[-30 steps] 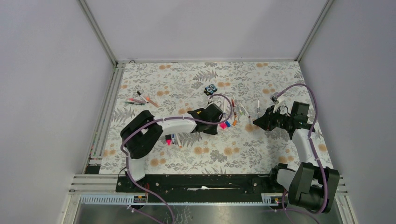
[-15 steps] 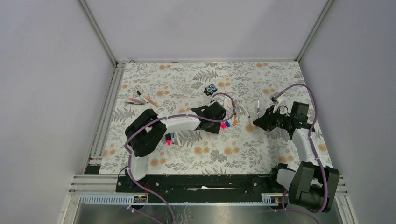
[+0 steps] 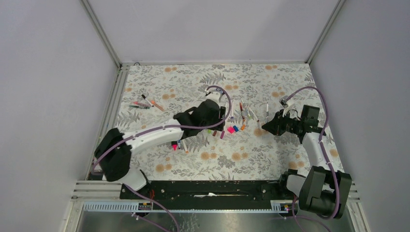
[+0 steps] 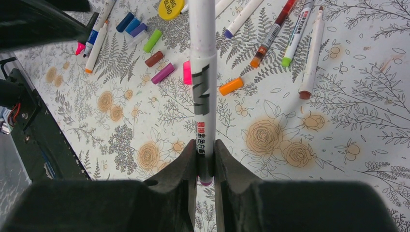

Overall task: Open the pen caps
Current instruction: Place the pen cap at the center of the board, then place the pen at the center of the board.

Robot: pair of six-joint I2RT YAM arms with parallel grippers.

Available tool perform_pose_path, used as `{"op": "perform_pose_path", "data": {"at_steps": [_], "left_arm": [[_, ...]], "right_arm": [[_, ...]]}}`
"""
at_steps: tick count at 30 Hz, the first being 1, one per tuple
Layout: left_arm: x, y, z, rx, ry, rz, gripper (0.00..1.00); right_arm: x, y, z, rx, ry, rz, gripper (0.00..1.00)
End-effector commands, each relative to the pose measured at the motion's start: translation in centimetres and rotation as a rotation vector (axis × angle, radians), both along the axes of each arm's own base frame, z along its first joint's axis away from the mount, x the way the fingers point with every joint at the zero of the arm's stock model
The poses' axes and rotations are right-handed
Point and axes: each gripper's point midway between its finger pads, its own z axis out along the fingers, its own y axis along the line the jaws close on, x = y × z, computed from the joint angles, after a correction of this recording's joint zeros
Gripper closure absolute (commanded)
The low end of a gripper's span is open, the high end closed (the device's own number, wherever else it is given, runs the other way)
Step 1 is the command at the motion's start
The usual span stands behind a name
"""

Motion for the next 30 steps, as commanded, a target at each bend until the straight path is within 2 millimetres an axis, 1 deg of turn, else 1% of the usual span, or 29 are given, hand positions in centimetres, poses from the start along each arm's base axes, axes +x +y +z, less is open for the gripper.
{"op": "perform_pose_path", "data": {"at_steps": [1, 2, 3, 4, 5, 6, 9, 11, 14, 18, 21, 25, 30], "left_arm": [[1.2, 2.7, 5.4, -0.065, -0.209, 0.075, 0.37], [1.2, 3.7, 6.3, -0.065, -0.248, 0.095, 0.32], [1.2, 4.9, 6.4, -0.061, -0.280, 0.120, 0.21], [1.3, 6.2, 7.6, -0.077, -0.322, 0.158, 0.06], [1.3, 7.5, 7.9, -0.084, -0.348, 0.191, 0.02], [1.2, 8.5, 8.1, -0.099, -0.365, 0.211, 0.01], [1.1, 10.8, 8.7, -0.175, -0.371, 0.226, 0.01], [1.0, 12.2, 8.5, -0.209, -0.363, 0.245, 0.01], [0.9, 13.6, 7.8, -0.218, -0.354, 0.278, 0.01], [0.7, 14.1, 6.6, -0.205, -0.326, 0.297, 0.01], [0.7, 14.2, 6.2, -0.198, -0.318, 0.303, 0.01], [0.8, 14.4, 6.4, -0.194, -0.329, 0.307, 0.01], [0.8, 14.6, 6.8, -0.209, -0.343, 0.312, 0.01]], "right_arm": [[1.3, -0.7, 0.8, -0.031, -0.018, -0.009, 1.00], [1.5, -0.9, 0.7, -0.037, -0.009, -0.014, 1.00], [1.8, -1.1, 0.6, -0.042, 0.005, -0.019, 1.00], [2.2, -1.4, 0.4, -0.051, 0.022, -0.027, 1.00], [2.5, -1.7, 0.2, -0.060, 0.039, -0.034, 1.00], [2.9, -1.9, -0.1, -0.069, 0.059, -0.040, 1.00], [4.2, -3.0, -0.9, -0.105, 0.117, -0.060, 1.00], [4.8, -3.6, -1.7, -0.130, 0.169, -0.068, 1.00], [5.9, -4.4, -3.1, -0.177, 0.242, -0.076, 0.97], [6.8, -4.7, -4.8, -0.221, 0.342, -0.053, 0.94], [7.4, -4.6, -6.2, -0.250, 0.410, -0.031, 0.91], [8.5, -4.5, -7.3, -0.232, 0.489, -0.030, 0.88], [9.0, -4.2, -8.4, -0.215, 0.558, -0.022, 0.84]]}}
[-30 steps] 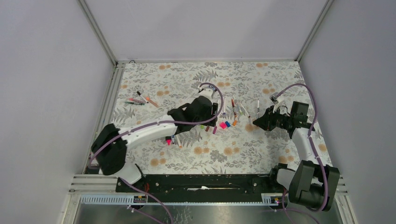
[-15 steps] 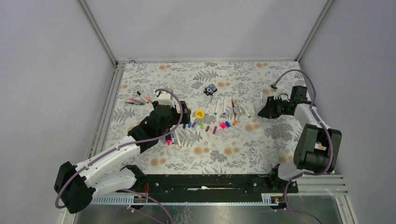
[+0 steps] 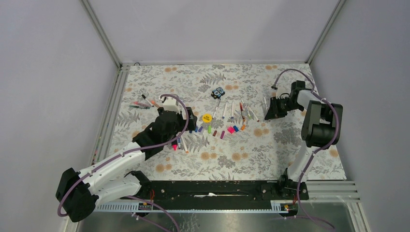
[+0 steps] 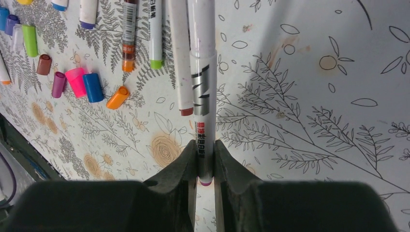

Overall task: Open the pen caps
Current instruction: Place the pen at the center of the board.

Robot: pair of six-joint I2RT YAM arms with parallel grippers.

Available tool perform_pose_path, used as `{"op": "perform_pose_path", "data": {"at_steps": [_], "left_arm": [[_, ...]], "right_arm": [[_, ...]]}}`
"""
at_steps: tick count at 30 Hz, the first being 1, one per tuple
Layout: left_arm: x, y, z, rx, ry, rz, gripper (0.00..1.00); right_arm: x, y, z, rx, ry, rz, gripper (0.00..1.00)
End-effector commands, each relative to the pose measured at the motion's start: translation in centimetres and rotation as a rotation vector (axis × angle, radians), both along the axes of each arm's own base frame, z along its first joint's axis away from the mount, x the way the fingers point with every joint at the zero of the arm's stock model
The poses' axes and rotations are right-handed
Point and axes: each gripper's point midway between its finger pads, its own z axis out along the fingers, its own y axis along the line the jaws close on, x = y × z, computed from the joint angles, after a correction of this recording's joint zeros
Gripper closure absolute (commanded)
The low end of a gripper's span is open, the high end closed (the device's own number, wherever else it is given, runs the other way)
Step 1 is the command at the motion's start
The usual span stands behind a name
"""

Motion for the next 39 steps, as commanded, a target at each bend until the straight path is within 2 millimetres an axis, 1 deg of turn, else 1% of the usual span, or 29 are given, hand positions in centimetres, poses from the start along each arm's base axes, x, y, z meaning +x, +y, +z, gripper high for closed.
{"op": "perform_pose_path", "data": {"at_steps": [1, 7, 11, 16, 21, 24, 30, 34, 37, 39], "left_arm": [[0.4, -0.1, 1.8, -0.057, -0.058, 0.009, 0.01], [0.5, -0.1, 1.7, -0.065, -0.055, 0.015, 0.01], [0.4, -0.1, 1.9, -0.069, -0.052, 0.015, 0.01], [0.2, 0.0, 2.1, -0.083, -0.050, 0.014, 0.01], [-0.1, -0.1, 2.4, -0.095, -0.043, 0.010, 0.01], [-0.2, 0.0, 2.7, -0.100, -0.039, 0.012, 0.01], [-0.5, 0.4, 3.2, -0.117, -0.028, 0.025, 0.01], [-0.3, 0.7, 2.9, -0.115, -0.010, 0.028, 0.01], [0.0, 1.2, 2.5, -0.119, 0.009, 0.038, 0.01], [0.5, 2.1, 2.1, -0.127, 0.026, 0.057, 0.01]], "right_arm": [[0.1, 0.2, 0.0, -0.002, 0.063, -0.002, 0.83], [0.0, 0.4, -0.8, 0.007, 0.097, -0.009, 0.76], [-0.2, 0.4, -1.3, 0.009, 0.118, -0.016, 0.74], [-0.3, 0.6, -1.2, 0.019, 0.121, -0.020, 0.64], [-1.1, 0.9, -0.9, 0.031, 0.120, -0.015, 0.61], [-1.5, 1.2, 0.0, 0.039, 0.096, -0.009, 0.60], [-2.8, 2.1, 2.8, 0.073, -0.008, 0.025, 0.56], [-4.2, 3.0, 4.9, 0.105, -0.114, 0.062, 0.46], [-5.5, 3.2, 5.6, 0.105, -0.179, 0.074, 0.37], [-6.0, 3.2, 6.2, 0.110, -0.233, 0.076, 0.28]]}}
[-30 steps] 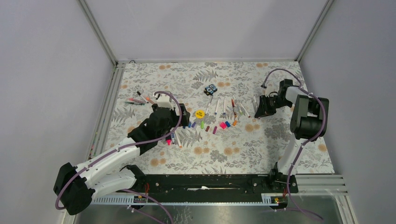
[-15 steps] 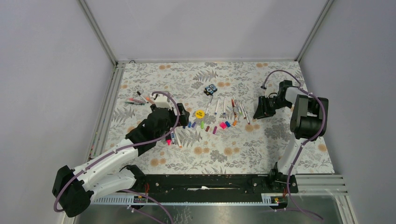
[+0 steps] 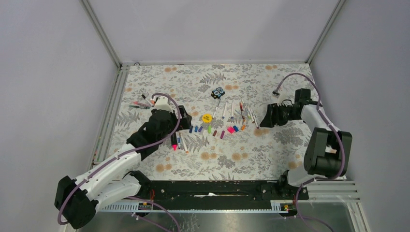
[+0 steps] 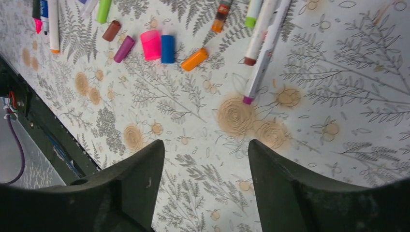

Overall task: Open the pen caps
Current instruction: Place the pen at the center of the board, then pick up the pen from the center of the board.

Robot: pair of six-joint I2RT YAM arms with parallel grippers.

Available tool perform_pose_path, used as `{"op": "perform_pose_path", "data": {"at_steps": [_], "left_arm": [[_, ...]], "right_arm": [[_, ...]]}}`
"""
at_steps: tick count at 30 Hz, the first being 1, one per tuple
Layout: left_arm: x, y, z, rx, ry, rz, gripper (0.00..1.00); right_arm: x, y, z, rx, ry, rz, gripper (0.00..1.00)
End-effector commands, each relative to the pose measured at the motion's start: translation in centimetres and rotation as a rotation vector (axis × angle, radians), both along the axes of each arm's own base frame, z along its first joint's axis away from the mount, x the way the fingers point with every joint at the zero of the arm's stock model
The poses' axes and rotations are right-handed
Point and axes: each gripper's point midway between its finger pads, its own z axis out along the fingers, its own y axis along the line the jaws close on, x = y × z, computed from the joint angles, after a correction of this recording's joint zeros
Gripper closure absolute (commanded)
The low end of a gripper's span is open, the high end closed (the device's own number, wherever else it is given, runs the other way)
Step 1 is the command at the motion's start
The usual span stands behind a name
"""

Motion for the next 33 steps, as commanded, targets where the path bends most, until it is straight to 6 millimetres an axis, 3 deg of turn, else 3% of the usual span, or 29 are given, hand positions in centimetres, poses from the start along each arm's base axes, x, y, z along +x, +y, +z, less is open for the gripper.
{"op": "perform_pose_path", "data": {"at_steps": [1, 3, 9, 17, 23, 26, 29, 33], "left_arm": [[1.2, 0.7, 2.0, -0.078, -0.014, 0.019, 0.01], [1.8, 1.3, 1.6, -0.087, 0.014, 0.026, 0.01], [4.0, 3.6, -0.5, -0.115, 0.137, 0.057, 0.01], [8.5, 7.6, -5.8, -0.222, 0.411, 0.167, 0.01], [10.7, 13.1, -9.7, -0.040, 0.589, 0.498, 0.01], [11.6, 14.9, -10.4, 0.046, 0.648, 0.598, 0.04], [12.8, 15.5, -10.3, 0.072, 0.639, 0.632, 0.06], [14.4, 15.4, -10.6, 0.080, 0.657, 0.632, 0.22]], "right_arm": [[-0.9, 0.6, 1.9, 0.041, -0.150, 0.034, 0.24], [-1.4, 0.6, 2.6, 0.061, -0.205, 0.029, 0.14], [-2.0, 0.5, 3.7, 0.083, -0.289, 0.024, 0.01], [-2.3, 0.0, 3.8, 0.038, -0.335, 0.028, 0.00], [-2.4, 0.1, 3.9, 0.039, -0.344, 0.033, 0.00], [-2.4, 0.1, 3.9, 0.040, -0.343, 0.033, 0.00], [-2.3, 0.1, 3.9, 0.038, -0.346, 0.034, 0.00], [-2.3, 0.1, 3.9, 0.039, -0.343, 0.032, 0.00]]}}
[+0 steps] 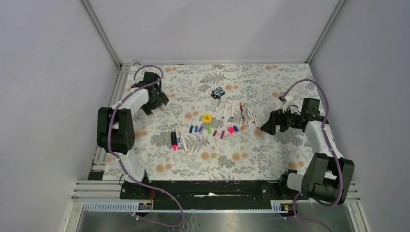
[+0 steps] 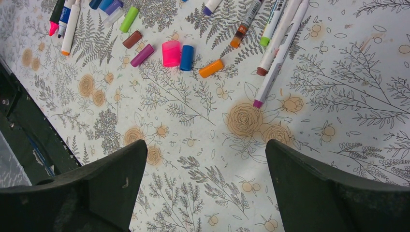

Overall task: Open the pen caps
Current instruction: Pick up the pen from the center of the board.

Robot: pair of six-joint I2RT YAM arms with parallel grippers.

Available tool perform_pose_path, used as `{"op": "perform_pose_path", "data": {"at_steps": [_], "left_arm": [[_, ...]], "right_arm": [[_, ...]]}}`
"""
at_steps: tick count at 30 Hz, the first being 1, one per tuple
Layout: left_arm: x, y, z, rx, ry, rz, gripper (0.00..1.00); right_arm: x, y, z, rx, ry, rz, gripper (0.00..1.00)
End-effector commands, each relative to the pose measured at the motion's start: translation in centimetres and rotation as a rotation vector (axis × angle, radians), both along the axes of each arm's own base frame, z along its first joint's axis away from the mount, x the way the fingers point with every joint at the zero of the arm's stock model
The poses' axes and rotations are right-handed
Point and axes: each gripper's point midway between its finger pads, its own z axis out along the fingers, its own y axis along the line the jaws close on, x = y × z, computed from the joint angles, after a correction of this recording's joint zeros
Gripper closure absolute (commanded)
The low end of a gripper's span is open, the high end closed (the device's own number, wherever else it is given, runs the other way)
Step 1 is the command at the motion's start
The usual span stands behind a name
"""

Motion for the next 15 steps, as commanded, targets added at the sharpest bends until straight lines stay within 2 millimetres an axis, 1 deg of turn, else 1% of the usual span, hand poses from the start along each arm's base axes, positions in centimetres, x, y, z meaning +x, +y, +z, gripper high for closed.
{"op": "perform_pose_path", "data": {"at_steps": [1, 3, 4, 9, 15], "left_arm": [[1.9, 1.1, 0.8, 0.055, 0.022, 0.040, 0.28], [2.4, 0.6, 0.1, 0.041, 0.046, 0.019, 0.37], [2.7, 0.5, -0.1, 0.037, 0.048, 0.015, 0.38], [3.9, 0.5, -0.8, 0.043, 0.056, 0.003, 0.38], [4.6, 0.6, -1.7, 0.058, 0.091, 0.005, 0.41]], "right_arm": [[0.3, 0.0, 0.6, -0.004, -0.052, 0.016, 0.00], [0.3, 0.0, 0.7, -0.005, -0.053, 0.016, 0.00], [0.3, 0.0, 0.6, -0.004, -0.051, 0.015, 0.00], [0.3, 0.0, 0.6, -0.002, -0.050, 0.017, 0.00], [0.3, 0.0, 0.6, -0.003, -0.048, 0.015, 0.00]]}}
